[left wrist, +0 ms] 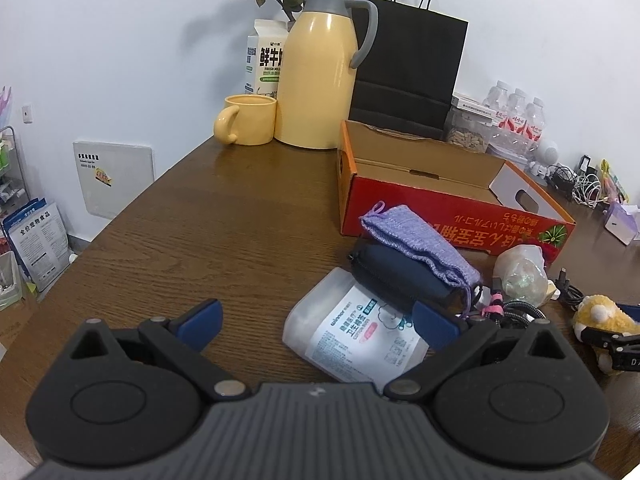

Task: Organize objects
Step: 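Grasp the plush sheep with the right tool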

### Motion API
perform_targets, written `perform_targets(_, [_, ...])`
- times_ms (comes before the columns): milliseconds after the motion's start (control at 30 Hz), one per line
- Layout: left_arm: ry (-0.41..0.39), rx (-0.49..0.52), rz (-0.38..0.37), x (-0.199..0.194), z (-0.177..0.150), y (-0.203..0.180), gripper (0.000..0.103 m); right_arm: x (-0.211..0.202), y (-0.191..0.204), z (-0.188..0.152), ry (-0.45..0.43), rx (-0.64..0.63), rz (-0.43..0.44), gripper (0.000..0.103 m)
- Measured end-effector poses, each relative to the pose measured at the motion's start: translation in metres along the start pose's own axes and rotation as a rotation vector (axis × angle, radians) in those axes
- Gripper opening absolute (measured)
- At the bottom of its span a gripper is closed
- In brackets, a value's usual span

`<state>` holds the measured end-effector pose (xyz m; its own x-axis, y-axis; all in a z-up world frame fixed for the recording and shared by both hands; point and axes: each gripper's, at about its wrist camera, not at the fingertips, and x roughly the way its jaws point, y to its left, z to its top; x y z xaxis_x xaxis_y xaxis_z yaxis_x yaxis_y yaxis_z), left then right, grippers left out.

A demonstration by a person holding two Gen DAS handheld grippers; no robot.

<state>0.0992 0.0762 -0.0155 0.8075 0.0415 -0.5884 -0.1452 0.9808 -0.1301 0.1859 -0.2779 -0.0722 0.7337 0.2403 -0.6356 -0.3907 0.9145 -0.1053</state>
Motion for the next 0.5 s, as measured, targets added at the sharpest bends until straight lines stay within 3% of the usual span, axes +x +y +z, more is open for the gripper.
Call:
perform_targets(100, [-0.001, -0.002, 0.003, -0.0006, -0.0004, 0.0002, 0.103, 0.0022, 0.0016, 0.0000, 0.003, -0.014, 0.008, 0.068])
perform_targets(167, [0.000, -0.003, 0.007, -0.0010, -0.0009, 0.0007, 0.103, 0.0019, -0.0007, 0.0005, 0.001, 0.003, 0.040, 0.057])
perform_targets(500, [0.009, -0.006, 0.006, 0.0019, -0.0014, 0.0016, 0.103, -0.0054, 0.0041, -0.0027, -0.040, 0.048, 0.032, 0.052])
